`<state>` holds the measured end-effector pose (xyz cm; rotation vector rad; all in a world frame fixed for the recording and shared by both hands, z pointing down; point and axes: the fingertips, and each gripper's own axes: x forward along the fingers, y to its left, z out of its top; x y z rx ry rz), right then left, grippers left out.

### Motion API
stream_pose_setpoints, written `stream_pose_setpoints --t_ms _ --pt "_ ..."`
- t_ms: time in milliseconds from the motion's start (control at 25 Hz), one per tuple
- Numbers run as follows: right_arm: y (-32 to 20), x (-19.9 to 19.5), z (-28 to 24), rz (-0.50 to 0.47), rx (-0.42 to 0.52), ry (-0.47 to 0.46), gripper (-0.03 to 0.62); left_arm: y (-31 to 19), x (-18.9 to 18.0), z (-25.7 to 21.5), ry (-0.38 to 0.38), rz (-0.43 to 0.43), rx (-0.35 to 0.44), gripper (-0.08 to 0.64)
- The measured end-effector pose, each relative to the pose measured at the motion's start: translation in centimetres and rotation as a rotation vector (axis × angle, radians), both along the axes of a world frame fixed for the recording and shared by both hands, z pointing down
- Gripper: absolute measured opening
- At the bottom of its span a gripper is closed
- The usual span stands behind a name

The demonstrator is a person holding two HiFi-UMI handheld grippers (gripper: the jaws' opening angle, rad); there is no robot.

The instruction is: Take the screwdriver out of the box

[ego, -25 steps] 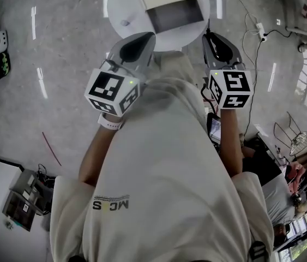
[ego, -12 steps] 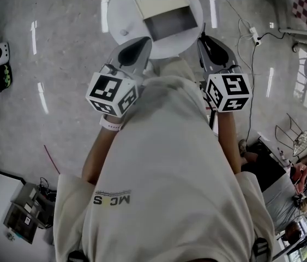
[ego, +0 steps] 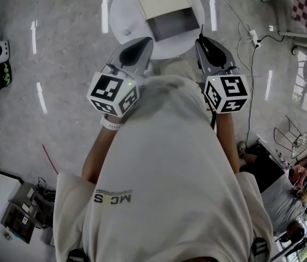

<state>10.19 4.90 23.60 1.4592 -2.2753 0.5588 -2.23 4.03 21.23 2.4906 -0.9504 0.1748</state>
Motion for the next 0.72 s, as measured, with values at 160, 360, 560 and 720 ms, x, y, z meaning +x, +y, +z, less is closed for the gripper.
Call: stream_pose_setpoints --t_ms 160,360,560,720 --pt "-0.39 -0.27 -0.10 0.002 0.000 -0.006 0.063 -0.21 -0.22 0.06 0.010 -0.001 -0.010 0.000" --pt "-0.44 -0.45 0.03 0.004 -0.013 -0.016 0.063 -0.27 -0.17 -0.02 0.020 0.000 -0.009 0.000" --pt "-0.53 0.15 0.61 0.010 -0.031 -0.027 0.063 -0.34 0.69 0.70 0.027 0.005 -0.025 0.000" --pt "-0.82 -0.33 0.48 0.010 -0.044 -0.024 0.063 -0.65 0.41 0.46 0.036 0.009 -0.033 0.000"
